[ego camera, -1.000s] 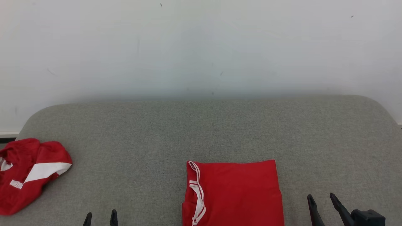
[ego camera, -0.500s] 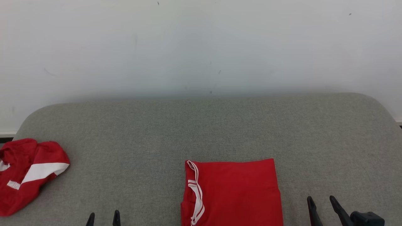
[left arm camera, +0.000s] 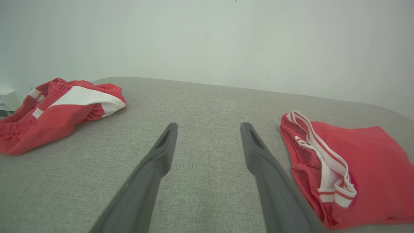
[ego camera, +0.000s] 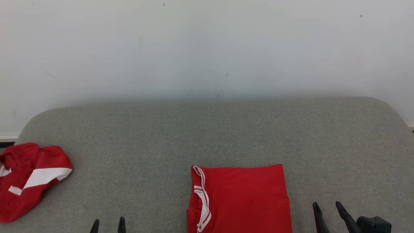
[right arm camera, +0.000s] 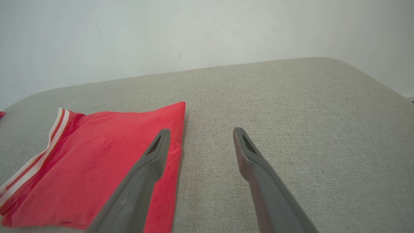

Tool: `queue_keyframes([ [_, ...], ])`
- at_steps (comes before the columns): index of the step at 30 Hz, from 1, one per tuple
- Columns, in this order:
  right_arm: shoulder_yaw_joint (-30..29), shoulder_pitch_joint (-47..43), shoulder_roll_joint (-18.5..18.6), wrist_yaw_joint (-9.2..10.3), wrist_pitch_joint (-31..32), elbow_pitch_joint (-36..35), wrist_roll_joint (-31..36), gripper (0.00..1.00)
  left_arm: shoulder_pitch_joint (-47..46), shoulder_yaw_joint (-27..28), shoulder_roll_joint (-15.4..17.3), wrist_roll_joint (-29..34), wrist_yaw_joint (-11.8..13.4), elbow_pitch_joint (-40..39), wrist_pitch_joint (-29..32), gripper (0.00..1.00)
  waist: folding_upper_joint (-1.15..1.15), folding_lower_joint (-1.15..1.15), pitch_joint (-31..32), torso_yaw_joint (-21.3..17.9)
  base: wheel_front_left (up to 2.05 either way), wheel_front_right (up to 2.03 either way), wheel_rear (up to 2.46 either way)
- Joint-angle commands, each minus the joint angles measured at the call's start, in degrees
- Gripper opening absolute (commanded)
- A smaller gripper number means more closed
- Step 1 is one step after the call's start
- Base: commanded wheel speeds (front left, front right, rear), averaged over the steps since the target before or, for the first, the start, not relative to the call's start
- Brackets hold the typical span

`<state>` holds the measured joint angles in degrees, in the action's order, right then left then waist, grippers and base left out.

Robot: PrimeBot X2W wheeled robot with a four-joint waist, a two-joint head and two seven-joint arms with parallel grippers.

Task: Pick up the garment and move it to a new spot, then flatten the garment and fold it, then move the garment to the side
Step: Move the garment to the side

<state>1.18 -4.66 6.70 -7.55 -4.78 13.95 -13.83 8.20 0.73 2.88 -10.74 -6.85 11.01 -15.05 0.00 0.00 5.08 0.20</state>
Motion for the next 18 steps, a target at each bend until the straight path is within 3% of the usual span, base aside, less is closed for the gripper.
queue_keyframes([
  [1, 0.09, 0.47, 0.1, 0.14, 0.01, 0.14, -0.15, 1.0, 0.63, -0.09, 0.0, -0.36, 0.07, -0.13, -0.17, 1.0, 0.0, 0.0, -0.07, 0.06, 0.0, 0.0, 0.0],
  [10, -1.02, 3.09, -0.13, 0.14, 3.67, -0.81, -1.37, 1.0, 0.45, -0.55, 0.0, -0.71, 0.36, -0.7, -0.17, 1.0, 0.0, 0.0, -0.8, 0.3, 0.0, 0.0, 0.0],
  [18, -0.87, 9.07, 1.03, 0.14, 22.36, -2.11, -1.5, 1.0, 0.16, -1.21, 0.0, -1.36, 0.71, -1.55, -0.17, 1.0, 0.0, 0.0, -2.39, 1.08, 0.0, 0.0, 0.0],
])
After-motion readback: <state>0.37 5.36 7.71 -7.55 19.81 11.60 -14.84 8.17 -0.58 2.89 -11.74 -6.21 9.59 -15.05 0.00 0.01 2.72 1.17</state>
